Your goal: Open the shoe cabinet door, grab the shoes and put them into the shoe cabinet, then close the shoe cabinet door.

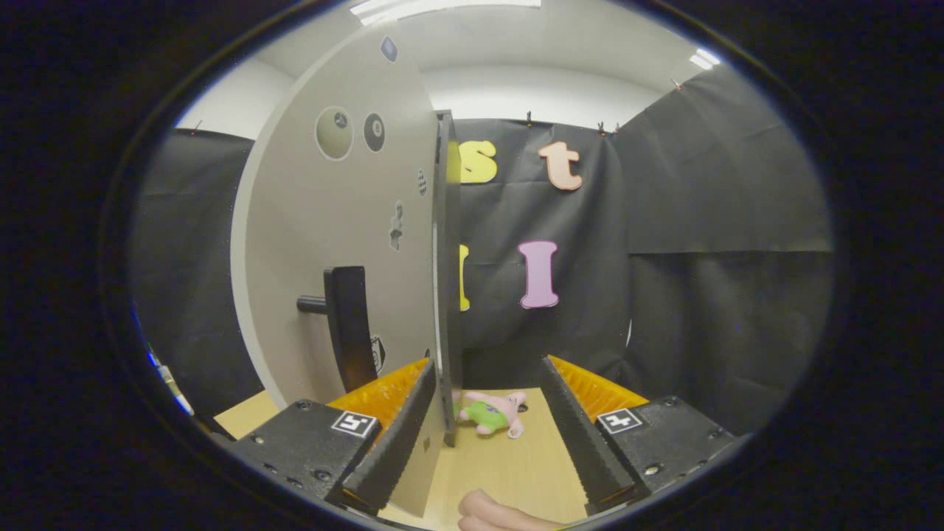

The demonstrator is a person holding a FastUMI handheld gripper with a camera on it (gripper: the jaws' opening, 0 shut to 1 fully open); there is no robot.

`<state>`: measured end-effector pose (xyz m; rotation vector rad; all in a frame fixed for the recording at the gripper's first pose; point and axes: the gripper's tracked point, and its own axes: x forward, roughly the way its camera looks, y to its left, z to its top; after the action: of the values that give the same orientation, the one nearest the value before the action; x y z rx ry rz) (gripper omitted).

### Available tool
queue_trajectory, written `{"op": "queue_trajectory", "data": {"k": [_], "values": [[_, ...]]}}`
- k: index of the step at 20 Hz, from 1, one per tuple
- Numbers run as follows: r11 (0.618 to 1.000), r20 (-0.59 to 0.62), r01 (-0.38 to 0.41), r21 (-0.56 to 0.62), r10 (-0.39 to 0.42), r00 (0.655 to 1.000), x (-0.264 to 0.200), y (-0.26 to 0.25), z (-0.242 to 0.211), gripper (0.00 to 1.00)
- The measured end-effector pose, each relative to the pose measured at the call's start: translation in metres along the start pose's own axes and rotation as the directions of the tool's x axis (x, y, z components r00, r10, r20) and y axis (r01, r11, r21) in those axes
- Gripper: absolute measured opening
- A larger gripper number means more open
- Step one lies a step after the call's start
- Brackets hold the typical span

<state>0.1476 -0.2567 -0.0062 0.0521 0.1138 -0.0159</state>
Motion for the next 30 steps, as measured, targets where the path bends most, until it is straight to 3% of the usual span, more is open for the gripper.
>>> {"op": "queue_trajectory", "data": {"k": [3, 9, 20, 28, 30], "values": [[0.999, 0.008, -0.002, -0.033, 0.003, 1.000, -0.003, 0.026, 0.001, 0.94], [0.994, -0.032, -0.086, -0.074, 0.083, 0.996, 0.002, 0.094, -0.004, 0.94], [0.998, 0.011, 0.004, -0.061, -0.003, 1.000, 0.016, 0.168, -0.007, 0.94], [0.995, -0.015, -0.091, -0.038, 0.090, 0.996, 0.053, 0.284, -0.024, 0.96], [0.996, 0.031, -0.062, -0.069, 0.064, 0.997, 0.054, 0.301, -0.019, 0.97]]}}
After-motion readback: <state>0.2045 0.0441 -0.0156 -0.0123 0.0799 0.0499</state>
